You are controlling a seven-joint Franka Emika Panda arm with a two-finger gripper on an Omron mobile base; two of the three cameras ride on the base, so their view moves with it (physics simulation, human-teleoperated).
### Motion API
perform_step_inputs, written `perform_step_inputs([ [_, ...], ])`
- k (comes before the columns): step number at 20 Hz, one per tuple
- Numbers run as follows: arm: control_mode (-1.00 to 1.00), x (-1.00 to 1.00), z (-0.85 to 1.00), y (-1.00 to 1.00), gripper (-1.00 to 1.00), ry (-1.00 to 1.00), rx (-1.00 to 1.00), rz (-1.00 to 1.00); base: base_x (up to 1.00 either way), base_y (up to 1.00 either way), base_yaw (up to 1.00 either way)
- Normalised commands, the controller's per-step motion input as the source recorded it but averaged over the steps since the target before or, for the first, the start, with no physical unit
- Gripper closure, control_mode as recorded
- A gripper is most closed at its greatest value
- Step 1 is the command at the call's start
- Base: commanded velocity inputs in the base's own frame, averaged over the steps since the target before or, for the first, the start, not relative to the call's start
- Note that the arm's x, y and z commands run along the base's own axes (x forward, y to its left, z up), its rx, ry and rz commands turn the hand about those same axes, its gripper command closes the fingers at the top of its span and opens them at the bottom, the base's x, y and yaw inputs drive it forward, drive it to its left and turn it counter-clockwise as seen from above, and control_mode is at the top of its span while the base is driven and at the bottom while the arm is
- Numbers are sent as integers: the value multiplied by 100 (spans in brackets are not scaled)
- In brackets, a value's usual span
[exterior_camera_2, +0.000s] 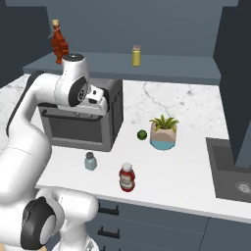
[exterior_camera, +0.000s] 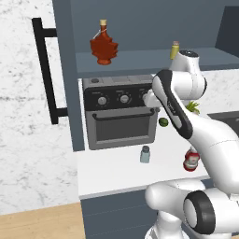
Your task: Put the shaker and condiment bottle from the counter next to their counterparts in the cabinet.
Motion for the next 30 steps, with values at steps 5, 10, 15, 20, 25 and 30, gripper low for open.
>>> perform_step_inputs([
  [5,-100,0,0,-7,-100,0,0,3,0,0,0],
  [10,-100,13,0,-14,-100,0,0,15,0,0,0],
  [15,-100,-13,4,-69,-100,-24,0,33,0,0,0],
  [20,-100,-50,1,-87,-100,-31,3,33,0,0,0],
  [25,-100,-27,-8,-41,-100,-4,0,21,0,0,0],
  [30,-100,1,-13,-25,-100,-2,0,22,0,0,0],
])
